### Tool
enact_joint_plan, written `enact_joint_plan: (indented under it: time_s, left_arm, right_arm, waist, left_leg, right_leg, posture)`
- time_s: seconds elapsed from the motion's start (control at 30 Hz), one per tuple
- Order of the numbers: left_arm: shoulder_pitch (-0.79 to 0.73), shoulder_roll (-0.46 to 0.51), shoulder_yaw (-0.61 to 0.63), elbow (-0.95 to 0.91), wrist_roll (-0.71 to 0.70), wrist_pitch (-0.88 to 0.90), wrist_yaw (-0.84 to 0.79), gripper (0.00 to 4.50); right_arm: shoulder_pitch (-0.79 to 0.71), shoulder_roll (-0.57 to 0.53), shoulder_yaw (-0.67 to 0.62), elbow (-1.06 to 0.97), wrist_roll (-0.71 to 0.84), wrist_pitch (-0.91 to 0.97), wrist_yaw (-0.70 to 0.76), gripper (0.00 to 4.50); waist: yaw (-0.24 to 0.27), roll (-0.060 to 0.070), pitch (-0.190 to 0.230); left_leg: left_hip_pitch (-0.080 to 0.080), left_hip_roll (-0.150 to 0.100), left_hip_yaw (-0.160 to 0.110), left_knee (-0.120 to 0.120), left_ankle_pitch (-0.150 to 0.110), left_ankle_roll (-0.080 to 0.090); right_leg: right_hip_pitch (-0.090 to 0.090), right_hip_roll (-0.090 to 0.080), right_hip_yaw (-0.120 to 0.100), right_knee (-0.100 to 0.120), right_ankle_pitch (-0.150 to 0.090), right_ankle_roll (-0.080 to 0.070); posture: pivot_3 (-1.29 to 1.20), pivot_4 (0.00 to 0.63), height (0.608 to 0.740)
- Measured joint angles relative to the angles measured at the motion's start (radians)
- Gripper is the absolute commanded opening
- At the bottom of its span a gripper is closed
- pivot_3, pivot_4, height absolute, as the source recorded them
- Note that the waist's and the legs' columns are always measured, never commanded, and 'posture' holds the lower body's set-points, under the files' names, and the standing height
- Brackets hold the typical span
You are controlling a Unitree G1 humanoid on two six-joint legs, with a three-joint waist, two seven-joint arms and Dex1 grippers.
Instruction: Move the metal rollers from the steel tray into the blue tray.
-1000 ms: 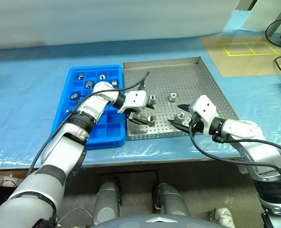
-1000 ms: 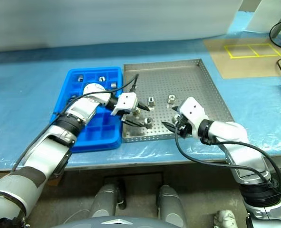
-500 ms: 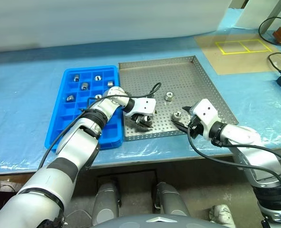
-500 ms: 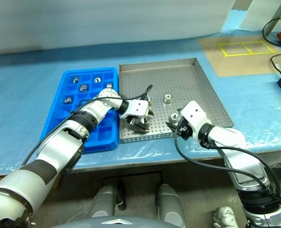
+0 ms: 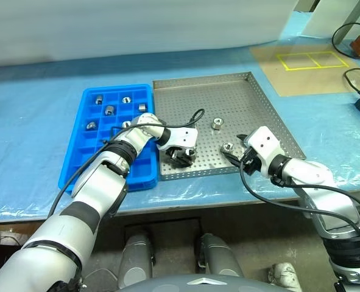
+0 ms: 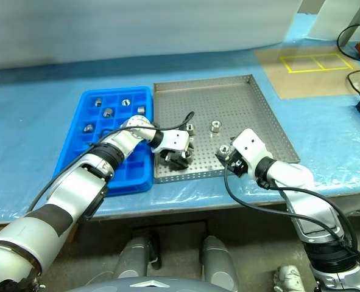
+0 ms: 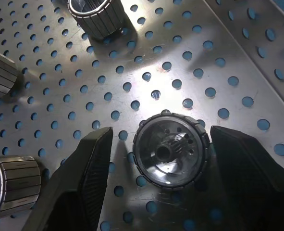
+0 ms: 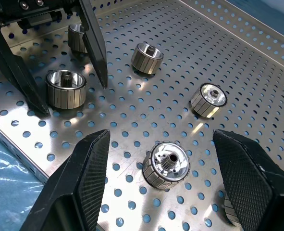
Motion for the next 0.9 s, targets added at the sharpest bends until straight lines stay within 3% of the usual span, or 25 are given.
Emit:
enact_joint_plan:
  time_s: [0.13, 0.23, 0.33, 0.67, 0.83, 0.9]
  left_arm:
    - [0.001, -0.008, -0.001, 0.009, 0.010, -0.007, 0.016, 2.24]
    - [0.001, -0.010, 0.000, 0.012, 0.021, -0.007, 0.043, 2.24]
    - [0.002, -0.008, 0.000, 0.012, 0.022, -0.015, 0.031, 1.93]
    - [0.046, 0.023, 0.045, -0.066, -0.016, -0.026, 0.062, 1.91]
    - [0.167, 0.074, 0.171, -0.457, -0.170, 0.127, 0.071, 1.91]
    - [0.268, 0.110, 0.207, -0.673, -0.243, 0.268, 0.069, 1.91]
  right_arm:
    - [0.000, 0.002, 0.002, 0.001, -0.005, -0.005, -0.002, 3.53]
    - [0.001, 0.004, 0.005, 0.002, -0.007, -0.009, -0.006, 3.53]
    - [0.000, 0.005, 0.007, 0.002, -0.008, -0.010, -0.008, 3.53]
    - [-0.006, 0.019, 0.011, 0.010, -0.008, -0.014, -0.007, 3.53]
    - [-0.087, 0.045, 0.051, 0.024, -0.005, -0.014, 0.017, 3.53]
    - [-0.157, 0.073, 0.085, 0.056, -0.002, -0.026, 0.041, 3.53]
  waist:
    - [0.001, 0.000, 0.000]
    - [0.000, 0.000, 0.000]
    - [-0.001, 0.000, 0.000]
    - [-0.009, 0.000, 0.000]
    - [-0.019, 0.000, 0.000]
    - [-0.025, 0.000, 0.000]
  left_leg:
    - [0.001, 0.000, 0.000, 0.001, 0.000, 0.000]
    - [0.001, 0.000, 0.000, 0.002, -0.001, 0.001]
    - [0.001, 0.000, 0.000, 0.001, -0.001, 0.001]
    - [-0.002, 0.000, 0.000, 0.001, -0.001, 0.001]
    - [-0.003, 0.000, 0.000, -0.001, 0.000, 0.003]
    - [-0.004, 0.001, 0.000, -0.002, 0.001, 0.004]
  right_leg:
    - [0.002, -0.001, 0.000, 0.000, 0.000, 0.000]
    - [0.002, -0.001, 0.000, 0.000, 0.000, 0.001]
    - [0.002, -0.001, 0.000, 0.000, 0.000, 0.001]
    - [-0.001, -0.001, 0.000, -0.002, 0.000, 0.001]
    - [-0.003, 0.000, -0.001, -0.002, 0.000, 0.000]
    - [-0.005, 0.000, -0.001, 0.000, 0.000, 0.000]
  posture:
    - [-0.42, 0.150, 0.740]
    - [-0.42, 0.150, 0.740]
    - [-0.42, 0.150, 0.740]
    - [-0.36, 0.150, 0.740]
    - [-0.26, 0.150, 0.740]
    - [-0.21, 0.150, 0.740]
